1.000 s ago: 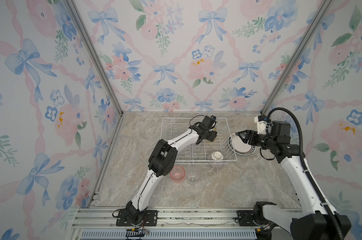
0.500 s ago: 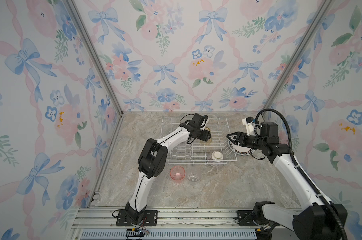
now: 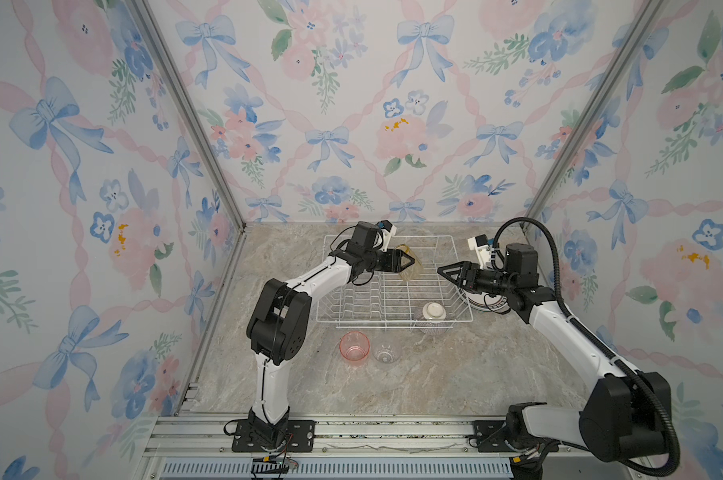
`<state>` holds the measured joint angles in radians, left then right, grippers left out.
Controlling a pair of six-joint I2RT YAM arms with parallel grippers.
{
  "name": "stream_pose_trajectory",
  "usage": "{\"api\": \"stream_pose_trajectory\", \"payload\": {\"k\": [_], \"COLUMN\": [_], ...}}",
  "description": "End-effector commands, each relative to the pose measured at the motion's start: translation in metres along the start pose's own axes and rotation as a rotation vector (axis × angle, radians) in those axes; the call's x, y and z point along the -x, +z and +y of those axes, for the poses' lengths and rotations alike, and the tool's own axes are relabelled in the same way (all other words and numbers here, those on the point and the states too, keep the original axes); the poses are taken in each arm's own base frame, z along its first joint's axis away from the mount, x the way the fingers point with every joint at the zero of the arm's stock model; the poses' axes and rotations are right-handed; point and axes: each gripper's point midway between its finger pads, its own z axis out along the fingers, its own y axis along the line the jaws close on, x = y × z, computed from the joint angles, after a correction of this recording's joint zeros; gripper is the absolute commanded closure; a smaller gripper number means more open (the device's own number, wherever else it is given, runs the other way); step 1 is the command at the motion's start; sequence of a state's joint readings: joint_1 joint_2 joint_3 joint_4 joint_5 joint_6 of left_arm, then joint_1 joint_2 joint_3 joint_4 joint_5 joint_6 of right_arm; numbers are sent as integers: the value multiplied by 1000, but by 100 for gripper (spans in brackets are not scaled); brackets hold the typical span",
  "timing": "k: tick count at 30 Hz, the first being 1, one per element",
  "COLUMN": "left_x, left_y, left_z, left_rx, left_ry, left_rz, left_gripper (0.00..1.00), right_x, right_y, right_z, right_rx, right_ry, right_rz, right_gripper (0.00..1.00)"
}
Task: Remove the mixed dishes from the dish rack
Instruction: 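Lift the yellow glass with the left gripper while the right gripper reaches toward it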
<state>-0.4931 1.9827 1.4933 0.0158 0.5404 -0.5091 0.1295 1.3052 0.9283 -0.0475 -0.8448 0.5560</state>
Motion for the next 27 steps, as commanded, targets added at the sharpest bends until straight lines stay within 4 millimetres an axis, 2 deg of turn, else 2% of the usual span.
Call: {"api": "stream_pose_trajectory", "payload": {"k": [1,10,18,27], "left_x": [37,53,54,49], "left_y": [-23,-34,-37,-32], "left_z": [-45,-72,-86,-106], "left_rx": [-226,-376,-448,-535], "left_ry": [-14,-32,-48,-64], "left_rz": [-128,-181,-193,-180], "left_gripper": [36,35,36,36], "right_x": [-2,4,24,39], "right_y": [6,12,15,22], "right_z": [11,11,21,29], "right_rx": [85,140,210,252], "right_ry": [0,59,61,43], "right_rz": [10,-26,-100,-132], "right_gripper": [39,50,58,60]}}
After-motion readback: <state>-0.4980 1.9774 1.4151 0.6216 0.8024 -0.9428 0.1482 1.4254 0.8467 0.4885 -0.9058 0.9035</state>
